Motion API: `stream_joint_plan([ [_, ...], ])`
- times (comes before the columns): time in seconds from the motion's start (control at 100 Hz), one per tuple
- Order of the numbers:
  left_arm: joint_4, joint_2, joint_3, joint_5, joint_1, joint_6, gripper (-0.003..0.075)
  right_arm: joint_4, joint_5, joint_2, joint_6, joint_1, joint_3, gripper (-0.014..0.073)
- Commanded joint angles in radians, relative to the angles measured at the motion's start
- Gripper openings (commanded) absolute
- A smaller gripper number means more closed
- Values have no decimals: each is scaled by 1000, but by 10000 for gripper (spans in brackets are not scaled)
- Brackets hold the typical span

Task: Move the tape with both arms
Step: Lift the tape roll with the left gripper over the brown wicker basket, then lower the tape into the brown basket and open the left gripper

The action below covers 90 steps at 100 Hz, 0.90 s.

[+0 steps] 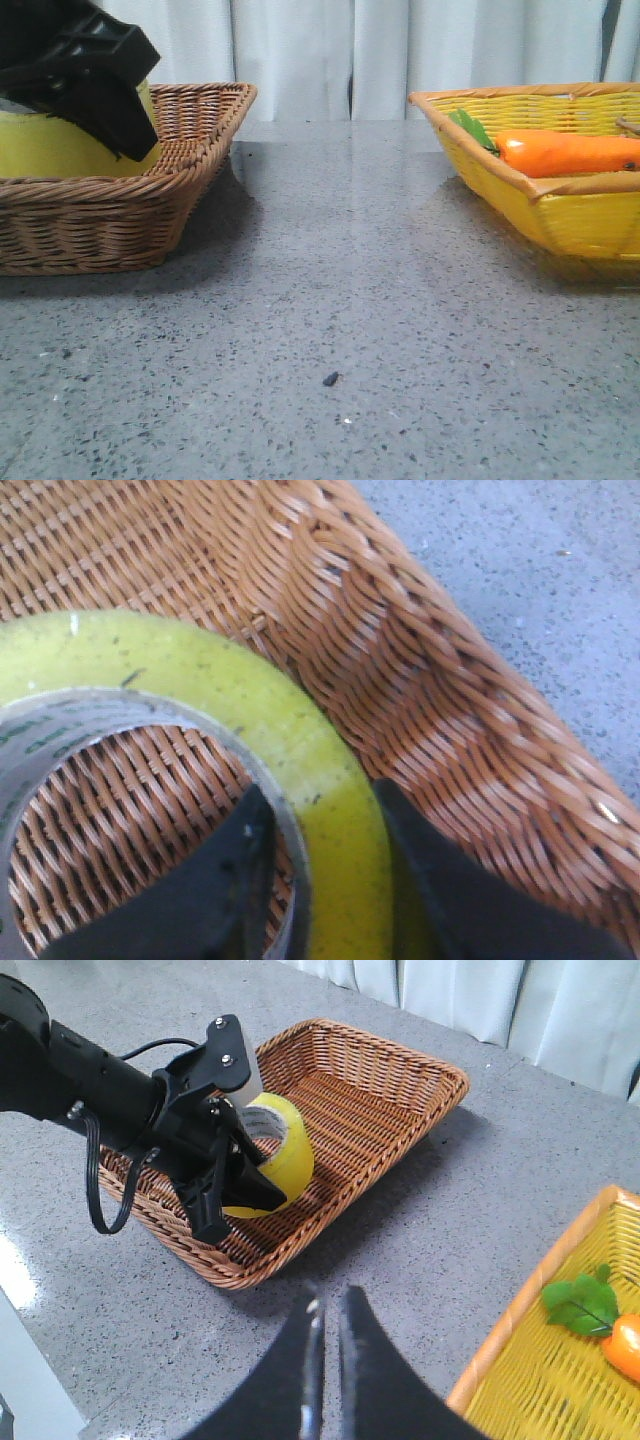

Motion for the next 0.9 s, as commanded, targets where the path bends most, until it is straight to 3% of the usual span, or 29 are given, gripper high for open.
stream_joint_plan([
  [0.0, -4, -22, -26, -98, 2, 5, 63, -11, -80, -10, -5, 0, -18, -56],
  [0.07, -4, -12, -26, -105, 2, 5, 124, -11, -80, -10, -5, 0, -15, -56],
  [0.19, -6, 2, -26, -107, 2, 5, 316, -11, -78, -10, -5, 0, -15, -56],
  [0.24, -6, 3, -26, -105, 2, 5, 359, -11, -78, -10, -5, 0, -15, -55],
  [0.51, -15, -81, -26, -105, 2, 5, 366, -30, -68, -33, -5, 0, 13, -55],
  [0.63, -15, -184, -24, -118, 2, 5, 315, -75, -106, -90, -5, 0, 84, -55],
  [0.89, -15, -448, 81, -235, 2, 5, 9, -128, -307, -283, -5, 0, 312, -55],
])
